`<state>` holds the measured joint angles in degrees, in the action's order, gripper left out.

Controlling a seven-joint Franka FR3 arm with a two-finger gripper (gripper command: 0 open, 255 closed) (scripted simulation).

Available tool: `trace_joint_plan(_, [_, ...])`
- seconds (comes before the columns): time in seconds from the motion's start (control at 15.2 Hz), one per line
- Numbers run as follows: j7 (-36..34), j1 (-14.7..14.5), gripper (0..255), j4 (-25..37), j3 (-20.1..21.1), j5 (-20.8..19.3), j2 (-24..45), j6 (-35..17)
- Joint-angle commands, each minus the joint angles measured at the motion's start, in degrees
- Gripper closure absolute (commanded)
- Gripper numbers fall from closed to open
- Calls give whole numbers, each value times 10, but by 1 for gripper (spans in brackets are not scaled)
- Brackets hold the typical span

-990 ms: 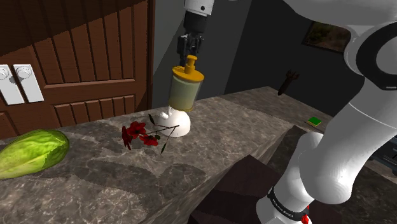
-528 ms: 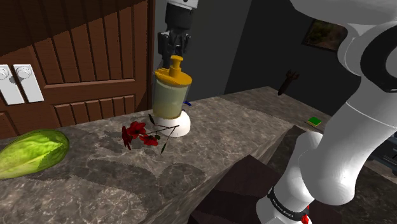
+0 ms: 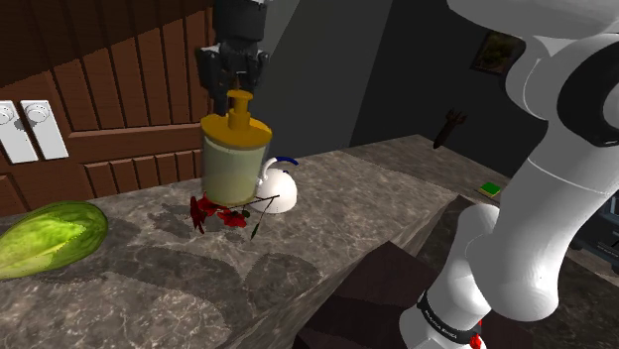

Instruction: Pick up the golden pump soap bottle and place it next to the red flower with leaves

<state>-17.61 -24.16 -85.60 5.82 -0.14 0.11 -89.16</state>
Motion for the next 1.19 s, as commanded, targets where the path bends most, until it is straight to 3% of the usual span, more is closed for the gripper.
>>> trace_joint_plan(0.0, [-28, -14, 255, 28, 14, -4, 21, 6])
trace_joint_plan(0.4, [-108, -62, 255, 134, 50, -25, 99, 37])
trace_joint_plan(0.46, [-133, -81, 255, 181, 60, -35, 131, 53])
trace_joint_plan(1.12, [-131, -74, 255, 50, 58, -27, 94, -42])
